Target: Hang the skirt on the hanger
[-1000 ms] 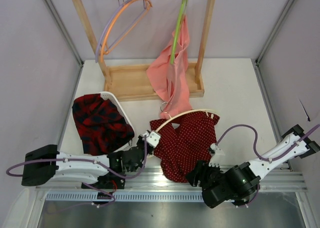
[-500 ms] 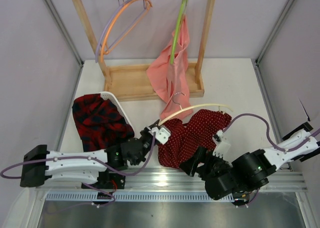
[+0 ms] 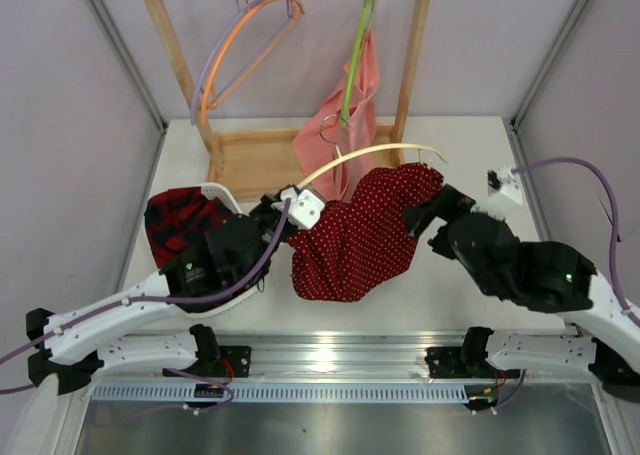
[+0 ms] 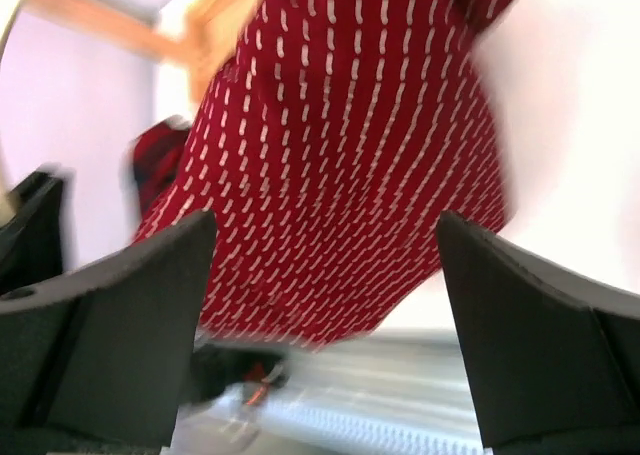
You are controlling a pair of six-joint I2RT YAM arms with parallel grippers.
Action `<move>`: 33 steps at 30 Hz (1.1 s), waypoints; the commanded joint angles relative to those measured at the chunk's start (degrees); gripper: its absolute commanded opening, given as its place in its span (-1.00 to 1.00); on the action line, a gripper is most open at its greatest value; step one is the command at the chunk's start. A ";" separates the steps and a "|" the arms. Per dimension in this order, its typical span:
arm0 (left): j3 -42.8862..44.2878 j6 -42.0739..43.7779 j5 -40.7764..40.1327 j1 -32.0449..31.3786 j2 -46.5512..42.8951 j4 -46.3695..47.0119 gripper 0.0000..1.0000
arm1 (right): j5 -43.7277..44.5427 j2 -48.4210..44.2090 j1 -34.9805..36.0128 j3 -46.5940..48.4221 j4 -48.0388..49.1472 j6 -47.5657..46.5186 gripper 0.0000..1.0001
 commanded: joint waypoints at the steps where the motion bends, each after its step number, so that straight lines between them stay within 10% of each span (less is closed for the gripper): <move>1: 7.69 -3.73 2.65 3.75 2.17 -10.42 -1.00 | -16.85 3.93 -15.79 1.39 17.08 -31.17 0.94; 10: 14.82 -2.33 9.25 9.03 2.00 -16.86 -1.00 | -32.53 17.74 -31.84 16.86 21.25 -55.27 0.89; 19: 20.55 -4.35 6.97 11.23 2.79 -14.24 -1.00 | -58.98 16.42 -41.53 12.47 30.05 -51.51 0.45; 22: 22.73 -4.62 4.51 11.50 4.10 -13.88 -1.00 | -61.02 15.99 -35.84 11.86 33.10 -53.52 0.50; 27: 26.08 -5.49 2.49 12.03 9.29 -16.34 -1.00 | -43.21 16.95 -12.84 12.99 35.85 -62.22 0.59; 33: 29.86 -11.55 0.99 13.78 12.02 -18.01 -1.00 | -27.05 20.82 -0.94 10.11 40.06 -62.85 0.47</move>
